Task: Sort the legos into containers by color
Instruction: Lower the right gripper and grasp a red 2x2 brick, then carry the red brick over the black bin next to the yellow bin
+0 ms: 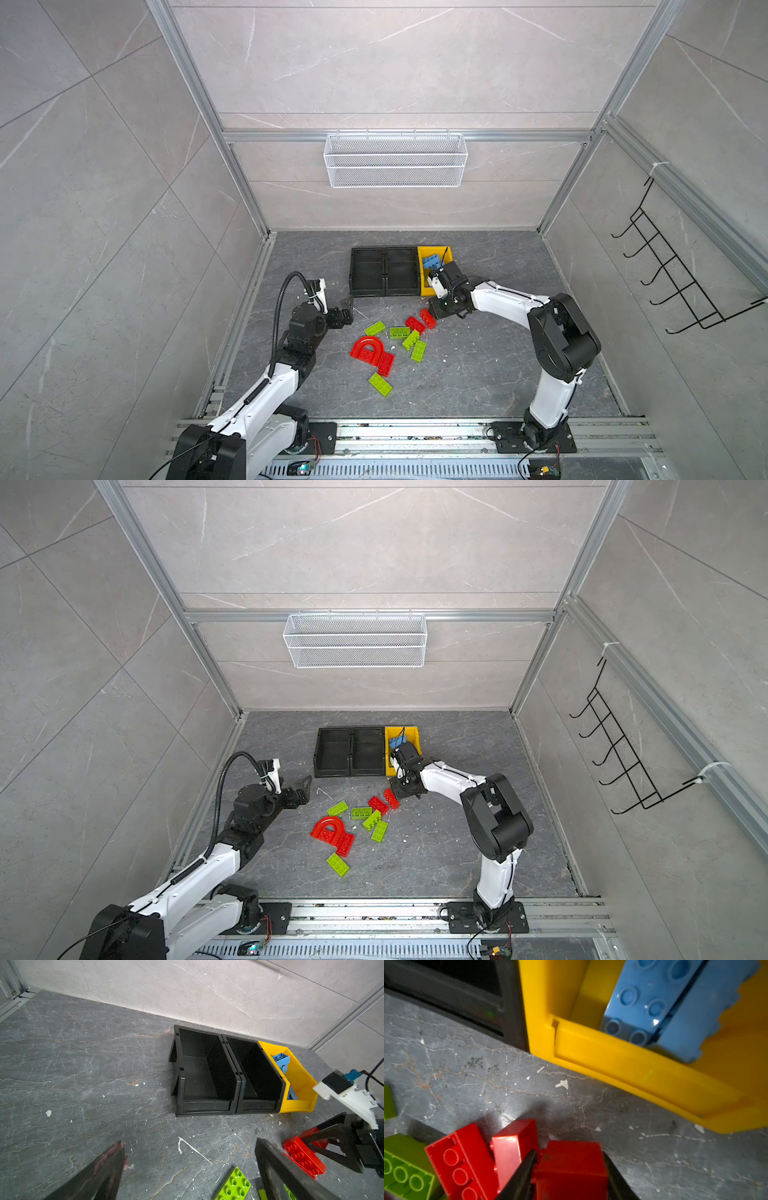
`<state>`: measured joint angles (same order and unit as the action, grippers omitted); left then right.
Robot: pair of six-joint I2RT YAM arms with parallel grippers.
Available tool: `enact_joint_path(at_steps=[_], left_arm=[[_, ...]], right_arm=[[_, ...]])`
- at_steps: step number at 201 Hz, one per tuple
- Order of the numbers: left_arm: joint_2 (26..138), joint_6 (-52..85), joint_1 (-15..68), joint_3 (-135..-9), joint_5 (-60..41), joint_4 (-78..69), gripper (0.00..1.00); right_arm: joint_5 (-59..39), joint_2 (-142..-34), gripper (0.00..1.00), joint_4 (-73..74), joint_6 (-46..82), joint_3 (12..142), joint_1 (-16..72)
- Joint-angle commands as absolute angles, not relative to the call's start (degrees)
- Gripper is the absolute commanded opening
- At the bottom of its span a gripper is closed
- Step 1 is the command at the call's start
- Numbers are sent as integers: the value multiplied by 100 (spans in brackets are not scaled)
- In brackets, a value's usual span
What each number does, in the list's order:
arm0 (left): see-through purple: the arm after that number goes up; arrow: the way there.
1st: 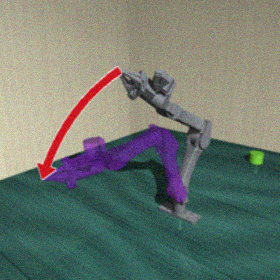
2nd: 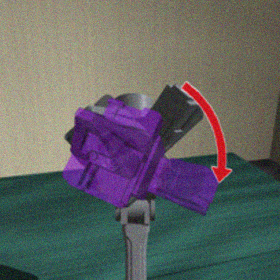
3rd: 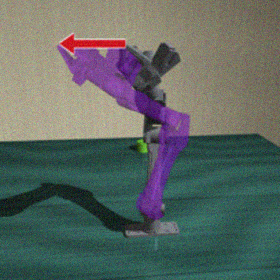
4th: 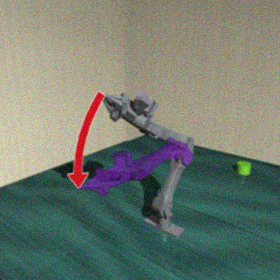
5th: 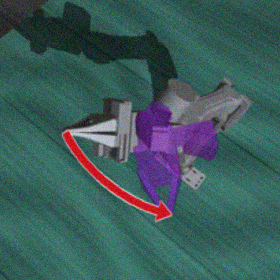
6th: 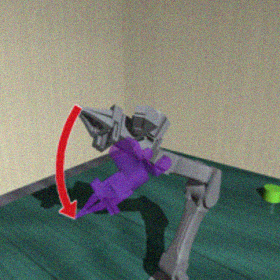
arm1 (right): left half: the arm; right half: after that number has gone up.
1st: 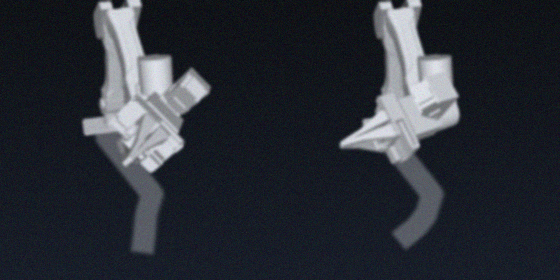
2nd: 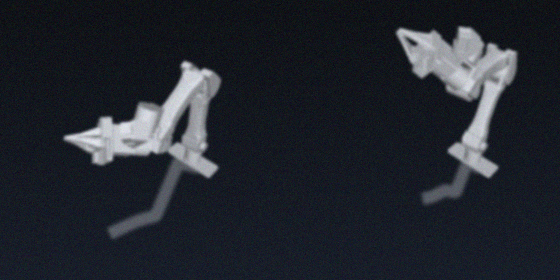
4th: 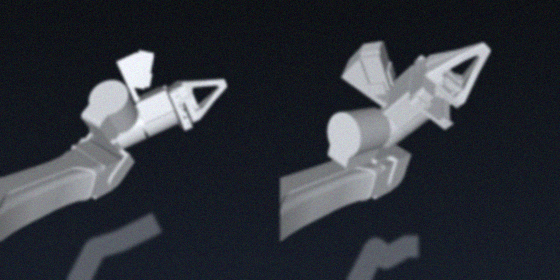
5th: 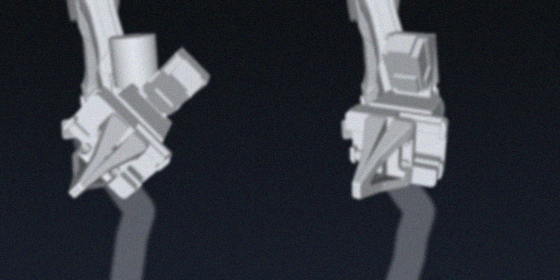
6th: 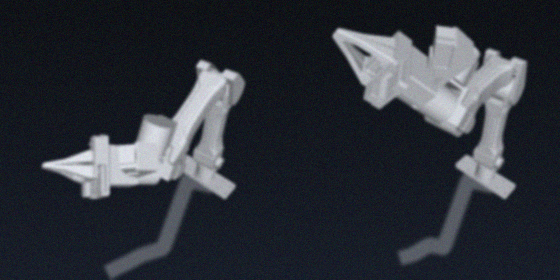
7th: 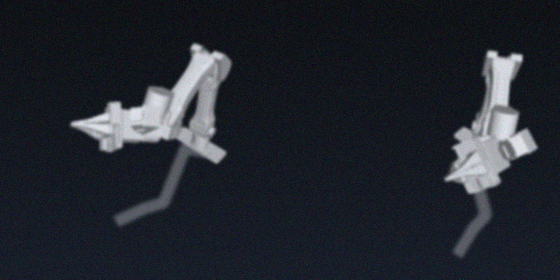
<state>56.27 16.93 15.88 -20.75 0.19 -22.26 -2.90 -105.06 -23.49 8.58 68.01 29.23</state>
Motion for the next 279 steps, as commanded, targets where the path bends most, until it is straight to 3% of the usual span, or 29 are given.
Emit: enact_joint_path(at_steps=[1,117,192,279], left_arm=[[5581,1619,1608,-2236,81,-2382,100],[5589,1654,1608,-2231,37,-2417,100],[5608,1629,1608,-2214,119,-2426,100],[5598,1636,1608,-2190,90,-2452,100]], right_arm=[[-132,-10244,46,-2460,1164,6785,2938],[-252,-9848,46,-2750,1009,7730,2944],[-598,-11203,46,-2347,1183,9596,3027],[-615,-12766,47,-2913,1275,11182,3243]])
